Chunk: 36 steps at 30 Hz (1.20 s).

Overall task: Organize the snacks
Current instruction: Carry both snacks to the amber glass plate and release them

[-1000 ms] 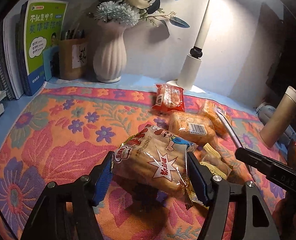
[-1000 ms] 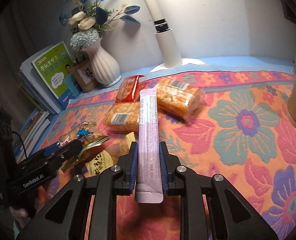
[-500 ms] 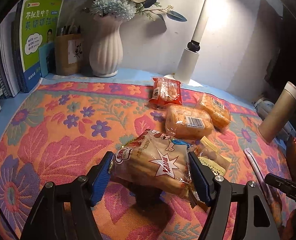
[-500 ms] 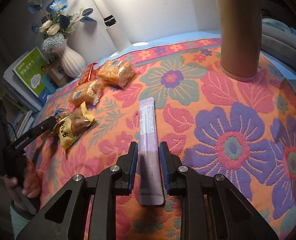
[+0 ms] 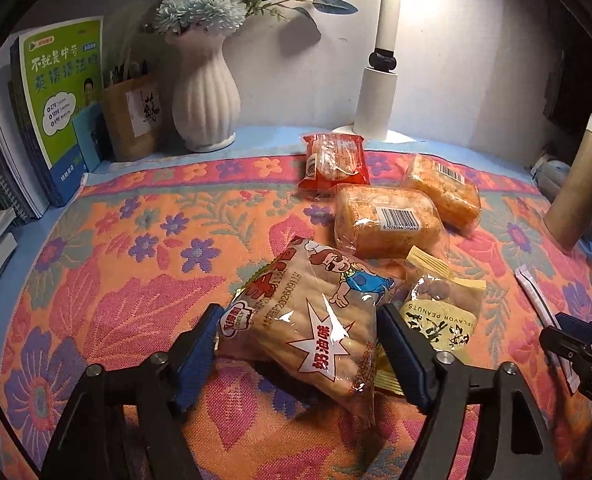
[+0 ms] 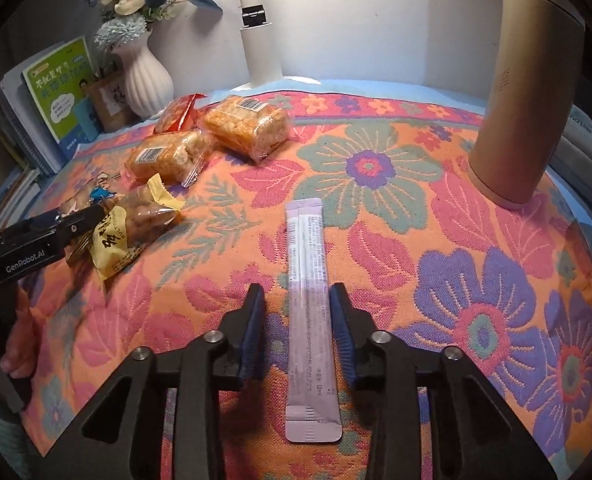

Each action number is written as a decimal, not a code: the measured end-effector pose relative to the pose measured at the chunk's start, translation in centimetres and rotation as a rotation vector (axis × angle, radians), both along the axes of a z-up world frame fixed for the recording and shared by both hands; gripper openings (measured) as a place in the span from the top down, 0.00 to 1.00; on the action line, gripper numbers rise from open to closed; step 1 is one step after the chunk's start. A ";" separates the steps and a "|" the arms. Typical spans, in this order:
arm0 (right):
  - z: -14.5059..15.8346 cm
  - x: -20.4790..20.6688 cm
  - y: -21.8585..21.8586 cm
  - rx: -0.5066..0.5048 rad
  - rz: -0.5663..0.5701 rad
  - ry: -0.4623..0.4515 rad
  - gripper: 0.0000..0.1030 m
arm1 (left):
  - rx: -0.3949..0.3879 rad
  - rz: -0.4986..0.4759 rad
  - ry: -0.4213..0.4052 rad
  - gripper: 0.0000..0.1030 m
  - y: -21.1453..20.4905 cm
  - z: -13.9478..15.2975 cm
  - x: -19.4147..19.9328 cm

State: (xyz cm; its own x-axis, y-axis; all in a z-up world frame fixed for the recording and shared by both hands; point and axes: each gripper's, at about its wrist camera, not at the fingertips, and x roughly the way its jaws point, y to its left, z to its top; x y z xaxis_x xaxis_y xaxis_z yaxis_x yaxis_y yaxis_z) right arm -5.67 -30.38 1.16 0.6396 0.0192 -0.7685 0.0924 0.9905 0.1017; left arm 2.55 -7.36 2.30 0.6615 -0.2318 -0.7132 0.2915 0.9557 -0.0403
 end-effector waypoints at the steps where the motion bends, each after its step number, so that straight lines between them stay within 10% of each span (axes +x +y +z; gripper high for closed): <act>1: 0.1 -0.1 0.0 0.004 0.004 -0.005 0.81 | 0.005 0.003 -0.027 0.37 0.0 0.3 -0.4; 15: 5.9 -5.3 -3.9 0.173 0.032 -0.170 0.81 | -0.140 0.001 -0.122 0.38 0.0 6.1 -5.6; 36: 14.3 -20.1 -23.0 0.174 -0.420 -0.426 0.81 | -0.276 -0.478 -0.229 0.38 -25.8 16.7 -16.0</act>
State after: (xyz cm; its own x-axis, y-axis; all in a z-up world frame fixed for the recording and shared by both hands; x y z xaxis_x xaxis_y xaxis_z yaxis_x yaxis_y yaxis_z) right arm -25.80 -53.41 15.50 0.8694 -0.1983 -0.4527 0.3863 0.8439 0.3723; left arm -13.41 -33.16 18.99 0.5680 -0.6985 -0.4353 0.7175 0.6793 -0.1538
